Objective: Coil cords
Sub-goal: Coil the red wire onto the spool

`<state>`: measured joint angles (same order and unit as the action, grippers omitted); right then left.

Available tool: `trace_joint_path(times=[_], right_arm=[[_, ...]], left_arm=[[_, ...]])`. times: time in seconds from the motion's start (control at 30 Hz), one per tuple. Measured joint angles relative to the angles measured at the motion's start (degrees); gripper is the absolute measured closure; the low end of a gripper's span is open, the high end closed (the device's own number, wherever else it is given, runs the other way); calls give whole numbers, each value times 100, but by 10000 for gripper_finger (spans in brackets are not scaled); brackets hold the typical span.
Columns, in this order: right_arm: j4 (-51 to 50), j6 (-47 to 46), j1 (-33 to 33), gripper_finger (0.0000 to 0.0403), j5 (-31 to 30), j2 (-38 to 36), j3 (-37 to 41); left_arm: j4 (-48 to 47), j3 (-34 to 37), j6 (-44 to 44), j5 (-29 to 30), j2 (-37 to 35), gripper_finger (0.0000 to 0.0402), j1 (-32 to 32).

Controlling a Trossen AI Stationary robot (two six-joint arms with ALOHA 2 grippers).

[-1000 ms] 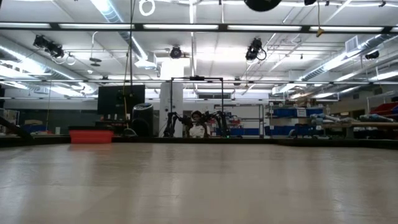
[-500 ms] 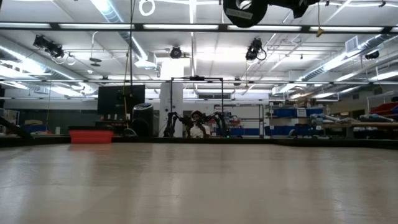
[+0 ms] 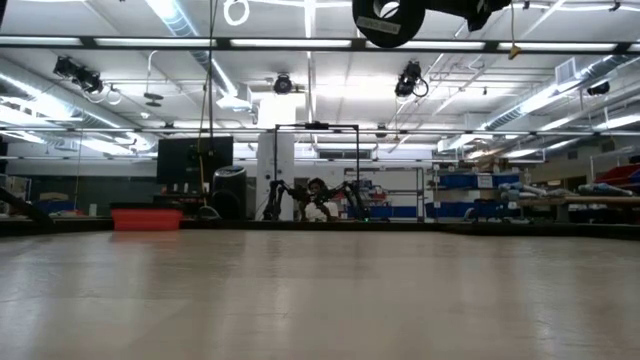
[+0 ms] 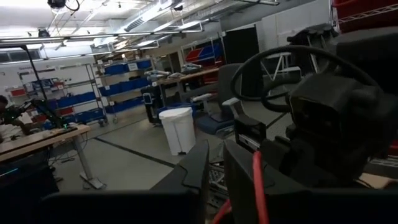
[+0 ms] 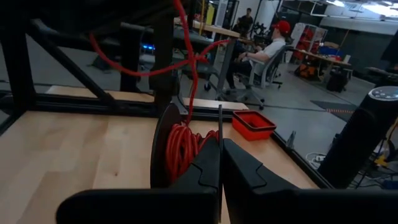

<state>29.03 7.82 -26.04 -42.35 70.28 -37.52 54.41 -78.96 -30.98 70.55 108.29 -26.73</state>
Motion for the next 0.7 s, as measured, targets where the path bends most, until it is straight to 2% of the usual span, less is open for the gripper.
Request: trace_joint_path(times=[0.2, 0.43, 0.7], right_arm=[[-33, 150, -20, 399, 0, -12, 0], [-65, 183, -20, 399, -8, -13, 0], [-146, 185, -20, 399, -406, -13, 0]], left_arm=[[-2, 0, 24, -276, 0, 395, 51], [-17, 0, 9, -276, 0, 400, 49], [-30, 0, 24, -280, 0, 401, 25]])
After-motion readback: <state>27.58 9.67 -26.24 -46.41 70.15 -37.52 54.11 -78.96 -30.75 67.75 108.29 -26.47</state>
